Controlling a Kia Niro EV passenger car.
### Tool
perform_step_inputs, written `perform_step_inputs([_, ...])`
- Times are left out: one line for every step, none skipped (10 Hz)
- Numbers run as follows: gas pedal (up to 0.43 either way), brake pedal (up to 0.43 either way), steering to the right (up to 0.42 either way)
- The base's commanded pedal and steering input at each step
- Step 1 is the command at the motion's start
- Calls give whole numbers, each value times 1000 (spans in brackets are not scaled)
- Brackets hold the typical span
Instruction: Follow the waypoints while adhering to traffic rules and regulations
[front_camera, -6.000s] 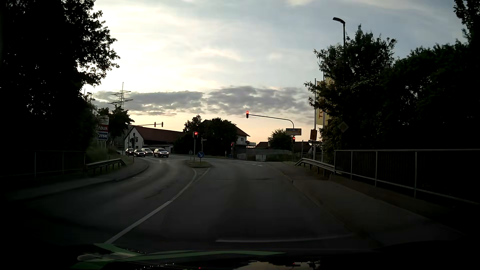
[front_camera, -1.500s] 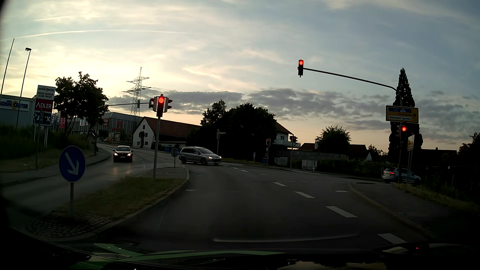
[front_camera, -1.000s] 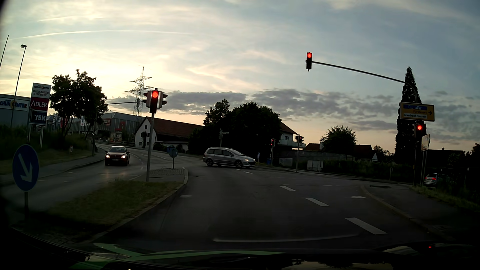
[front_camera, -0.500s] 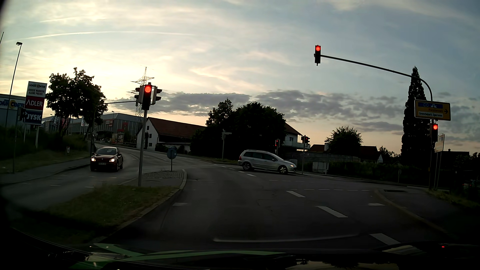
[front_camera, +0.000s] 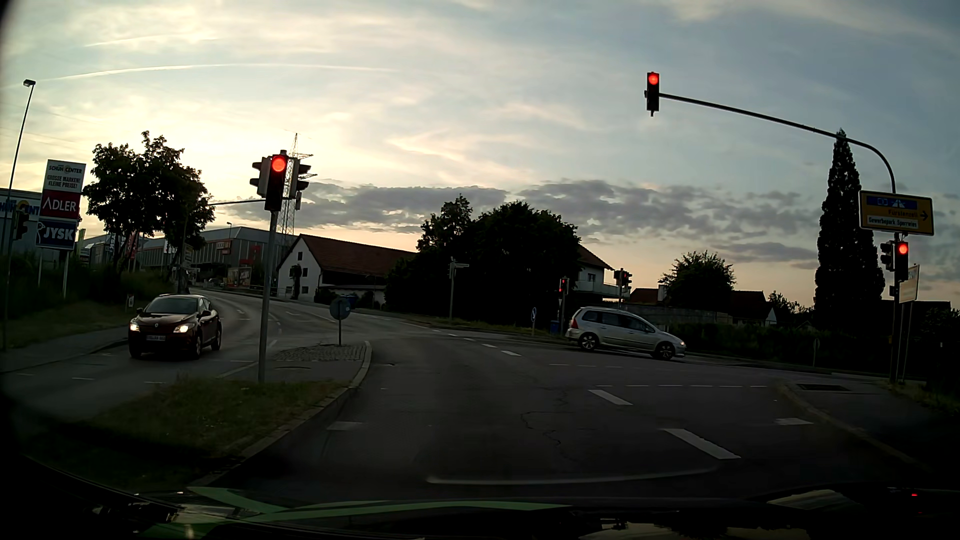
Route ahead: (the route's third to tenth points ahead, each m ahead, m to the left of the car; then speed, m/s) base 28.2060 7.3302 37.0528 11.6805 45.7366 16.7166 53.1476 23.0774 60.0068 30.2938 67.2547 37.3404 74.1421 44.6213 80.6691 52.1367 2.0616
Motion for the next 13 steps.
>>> perform_step_inputs([0, 165, -52])
perform_step_inputs([0, 165, -51])
perform_step_inputs([0, 165, -51])
perform_step_inputs([0, 165, -51])
perform_step_inputs([0, 177, -50])
perform_step_inputs([0, 189, -49])
perform_step_inputs([0, 201, -49])
perform_step_inputs([0, 213, -48])
perform_step_inputs([0, 213, -45])
perform_step_inputs([0, 220, -44])
perform_step_inputs([0, 220, -44])
perform_step_inputs([0, 226, -44])
perform_step_inputs([0, 226, -44])
